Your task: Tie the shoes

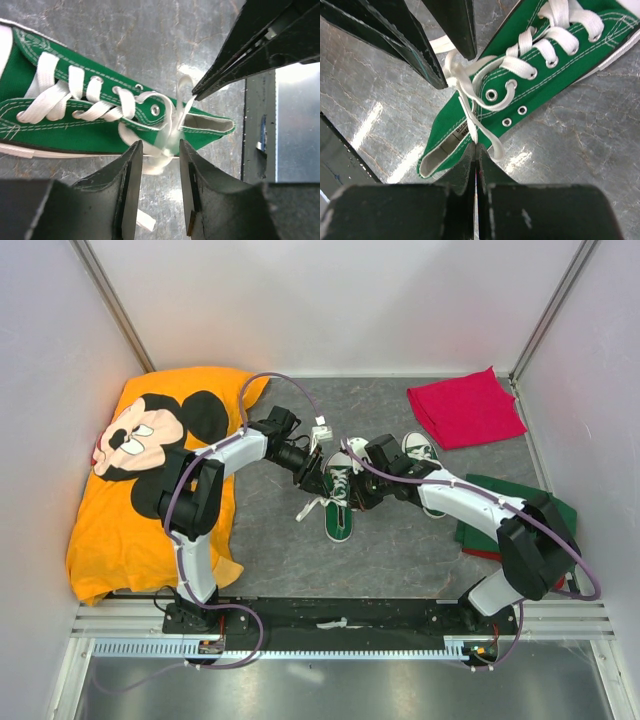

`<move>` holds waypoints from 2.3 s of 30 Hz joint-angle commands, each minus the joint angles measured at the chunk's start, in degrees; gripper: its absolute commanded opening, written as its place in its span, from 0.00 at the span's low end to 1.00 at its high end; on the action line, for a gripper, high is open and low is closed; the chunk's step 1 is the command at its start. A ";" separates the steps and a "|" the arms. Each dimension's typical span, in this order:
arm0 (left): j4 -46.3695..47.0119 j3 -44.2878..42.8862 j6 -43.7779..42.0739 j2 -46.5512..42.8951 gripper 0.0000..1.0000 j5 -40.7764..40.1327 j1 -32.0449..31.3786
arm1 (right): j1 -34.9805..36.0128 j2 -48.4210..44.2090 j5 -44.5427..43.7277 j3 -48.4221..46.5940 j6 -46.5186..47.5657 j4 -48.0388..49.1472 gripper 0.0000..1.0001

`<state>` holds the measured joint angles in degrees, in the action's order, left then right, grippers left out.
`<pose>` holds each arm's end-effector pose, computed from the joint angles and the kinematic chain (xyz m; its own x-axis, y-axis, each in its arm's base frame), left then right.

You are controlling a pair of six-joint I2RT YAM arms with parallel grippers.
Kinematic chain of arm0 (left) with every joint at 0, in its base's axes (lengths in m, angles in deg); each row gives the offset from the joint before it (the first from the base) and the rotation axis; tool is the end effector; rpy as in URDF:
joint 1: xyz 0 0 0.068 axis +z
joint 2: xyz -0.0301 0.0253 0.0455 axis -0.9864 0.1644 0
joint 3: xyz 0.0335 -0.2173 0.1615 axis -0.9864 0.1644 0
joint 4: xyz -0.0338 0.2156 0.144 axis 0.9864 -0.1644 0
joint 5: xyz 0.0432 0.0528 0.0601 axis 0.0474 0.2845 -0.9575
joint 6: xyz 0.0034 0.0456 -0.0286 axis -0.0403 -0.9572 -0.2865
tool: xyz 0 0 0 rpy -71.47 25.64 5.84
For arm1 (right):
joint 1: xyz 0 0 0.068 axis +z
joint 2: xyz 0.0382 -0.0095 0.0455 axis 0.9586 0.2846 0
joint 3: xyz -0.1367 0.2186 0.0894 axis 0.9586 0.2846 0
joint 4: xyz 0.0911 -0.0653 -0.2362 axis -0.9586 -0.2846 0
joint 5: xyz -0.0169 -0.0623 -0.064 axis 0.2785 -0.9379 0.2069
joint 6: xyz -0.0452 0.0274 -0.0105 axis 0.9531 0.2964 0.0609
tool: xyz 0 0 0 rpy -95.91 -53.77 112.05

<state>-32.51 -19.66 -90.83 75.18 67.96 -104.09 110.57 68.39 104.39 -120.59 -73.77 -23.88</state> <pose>0.3431 -0.1837 0.1812 -0.5308 0.4917 -0.6903 0.8215 0.0983 -0.5617 0.2504 0.2030 0.2203 -0.7034 -0.3684 -0.6078 -0.6423 0.6956 0.3217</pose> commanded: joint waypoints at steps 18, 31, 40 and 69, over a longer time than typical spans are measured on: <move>1.46 -1.46 1.15 -0.49 0.27 -1.36 -1.41 | -0.28 -2.49 0.06 1.27 0.70 -0.09 0.00; 2.69 0.56 3.43 -4.53 0.02 1.46 -1.15 | -0.28 -1.79 1.29 1.18 0.70 1.05 0.00; 7.35 1.53 9.93 -6.29 0.01 3.91 -0.71 | -0.36 0.32 -0.29 -0.49 -0.97 2.20 0.00; 6.39 2.67 2.12 -2.78 0.45 -6.37 -2.99 | -0.72 -2.14 -0.29 1.44 0.61 0.18 0.00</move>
<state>-26.00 -16.03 -86.13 70.81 62.57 -106.77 110.26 68.02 104.39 -119.81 -73.73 -23.31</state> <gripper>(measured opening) 0.446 0.006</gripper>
